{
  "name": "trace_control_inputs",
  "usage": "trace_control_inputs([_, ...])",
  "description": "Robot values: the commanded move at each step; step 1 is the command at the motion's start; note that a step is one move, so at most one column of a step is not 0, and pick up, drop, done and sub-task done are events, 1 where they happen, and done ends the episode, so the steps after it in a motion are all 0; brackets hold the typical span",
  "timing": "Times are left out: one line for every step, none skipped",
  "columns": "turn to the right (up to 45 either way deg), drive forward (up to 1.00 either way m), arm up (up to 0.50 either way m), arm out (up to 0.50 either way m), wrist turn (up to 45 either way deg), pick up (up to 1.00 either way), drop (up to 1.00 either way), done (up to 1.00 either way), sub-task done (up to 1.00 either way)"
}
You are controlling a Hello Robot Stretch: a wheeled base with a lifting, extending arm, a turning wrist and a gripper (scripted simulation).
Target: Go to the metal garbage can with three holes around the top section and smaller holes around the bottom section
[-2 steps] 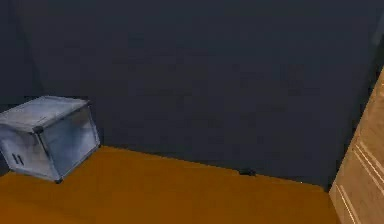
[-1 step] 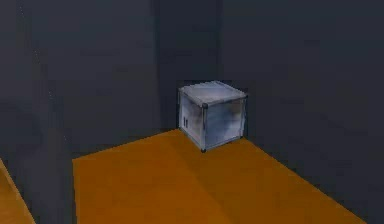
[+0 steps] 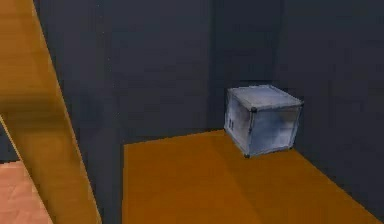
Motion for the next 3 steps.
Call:
trace_control_inputs([0.0,0.25,0.00,0.00,0.0,0.00,0.00,0.00,0.00])
trace_control_inputs([45.0,0.00,0.00,0.00,0.0,0.00,0.00,0.00,0.00])
trace_control_inputs([45.0,0.00,0.00,0.00,0.0,0.00,0.00,0.00,0.00])
